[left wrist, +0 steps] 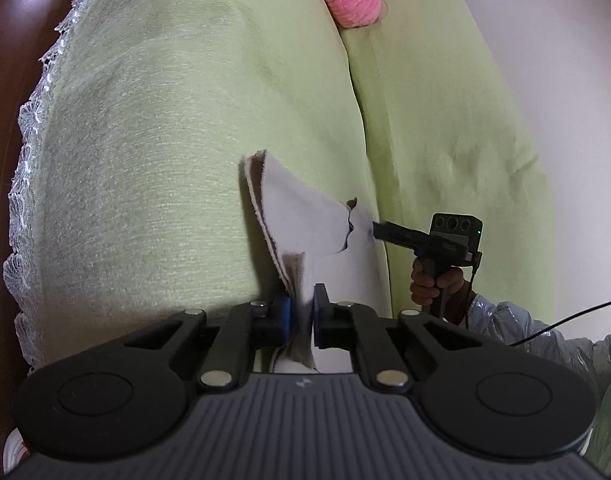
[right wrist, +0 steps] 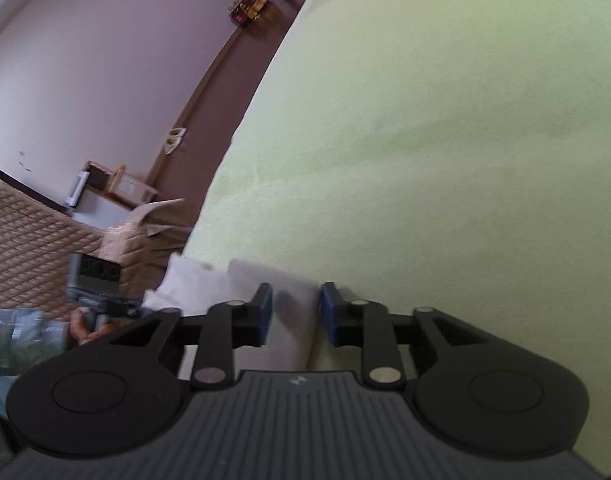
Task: Fold clothes
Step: 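Grasp the tank top edge with the left tool while the right tool grasps beside it, then lift the grasped edge with both tools and fold it over the rest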
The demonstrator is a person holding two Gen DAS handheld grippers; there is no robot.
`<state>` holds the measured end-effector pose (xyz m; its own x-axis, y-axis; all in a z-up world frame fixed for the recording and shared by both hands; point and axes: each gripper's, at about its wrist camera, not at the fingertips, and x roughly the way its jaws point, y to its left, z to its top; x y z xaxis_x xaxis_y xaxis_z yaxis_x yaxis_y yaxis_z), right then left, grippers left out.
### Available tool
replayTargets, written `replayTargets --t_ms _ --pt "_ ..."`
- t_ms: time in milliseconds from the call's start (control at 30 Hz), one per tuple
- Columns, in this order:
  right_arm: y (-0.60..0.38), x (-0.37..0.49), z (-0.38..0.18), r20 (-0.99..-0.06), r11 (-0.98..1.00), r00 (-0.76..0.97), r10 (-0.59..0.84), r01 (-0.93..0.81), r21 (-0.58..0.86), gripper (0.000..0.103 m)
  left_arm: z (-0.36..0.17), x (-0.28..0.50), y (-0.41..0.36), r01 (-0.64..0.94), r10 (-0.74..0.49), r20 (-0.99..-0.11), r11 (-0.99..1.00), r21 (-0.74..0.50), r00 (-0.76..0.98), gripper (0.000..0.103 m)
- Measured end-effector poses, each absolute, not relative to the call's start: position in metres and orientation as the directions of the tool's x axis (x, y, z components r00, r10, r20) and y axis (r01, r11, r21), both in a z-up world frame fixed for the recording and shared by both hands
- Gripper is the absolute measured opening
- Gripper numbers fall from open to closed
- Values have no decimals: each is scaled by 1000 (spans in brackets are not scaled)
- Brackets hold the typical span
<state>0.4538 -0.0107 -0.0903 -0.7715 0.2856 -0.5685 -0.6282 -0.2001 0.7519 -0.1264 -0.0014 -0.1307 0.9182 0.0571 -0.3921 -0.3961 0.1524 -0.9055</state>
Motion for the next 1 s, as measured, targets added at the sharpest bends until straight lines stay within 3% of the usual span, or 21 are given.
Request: replayTargets --t_ms 100,200,267,300,700,867,1000 --pt "-17 458 -93 -544 -183 -790 284 -602 778 42 -134 -123 1 -387 58 -383 149 -910 922 8" --pt "-11 456 -98 -527 -173 -795 301 -589 789 35 -136 -123 1 -384 53 -380 151 -911 923 7" --pt "-5 452 -101 -529 -180 -793 303 -592 785 21 -136 -127 -1 -382 40 -381 161 -910 924 5" --pt "-3 450 -102 -542 -191 -786 297 -605 773 5 -134 -127 0 -386 35 -386 173 -906 922 4" --pt "-30 432 -47 -578 -382 -731 364 -683 623 5 -98 -112 -7 -388 53 -401 390 -835 915 1" --pt "-66 420 -9 -560 -486 -733 387 -678 552 5 -64 -106 -28 -377 70 -414 569 -731 908 1" --pt "-132 412 12 -563 -554 -730 388 -673 490 5 -24 -108 -77 -322 62 -436 767 -555 898 1"
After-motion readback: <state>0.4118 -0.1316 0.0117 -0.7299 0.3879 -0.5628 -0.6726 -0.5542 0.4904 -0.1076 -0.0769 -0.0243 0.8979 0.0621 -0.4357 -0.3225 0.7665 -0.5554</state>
